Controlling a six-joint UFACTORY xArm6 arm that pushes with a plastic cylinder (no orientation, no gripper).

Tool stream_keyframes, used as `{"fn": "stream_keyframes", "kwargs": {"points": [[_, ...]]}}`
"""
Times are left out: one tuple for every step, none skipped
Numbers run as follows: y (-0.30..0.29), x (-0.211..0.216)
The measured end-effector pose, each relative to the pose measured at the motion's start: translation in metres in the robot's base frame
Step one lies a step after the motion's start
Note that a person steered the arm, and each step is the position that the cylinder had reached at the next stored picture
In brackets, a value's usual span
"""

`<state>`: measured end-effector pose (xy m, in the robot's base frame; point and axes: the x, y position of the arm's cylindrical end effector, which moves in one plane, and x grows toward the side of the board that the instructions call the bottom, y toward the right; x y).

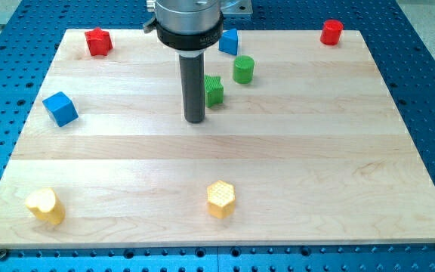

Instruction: Move the green star to the top right of the yellow hexagon

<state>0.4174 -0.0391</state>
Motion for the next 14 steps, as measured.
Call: {"fn": "stream_keyframes", "kwargs": {"points": [[-0.032, -0.022], [-0.034, -0.076], [-0.031, -0.112], [-0.011, -0.135], [0.011, -0.138], [0.015, -0.087], [0.018, -0.052], [0.022, -0.020], [0.067, 0.023], [0.104, 0.046], [0.105, 0.046], [0.105, 0.046], [0.125, 0.046], [0.212, 0.025]]}}
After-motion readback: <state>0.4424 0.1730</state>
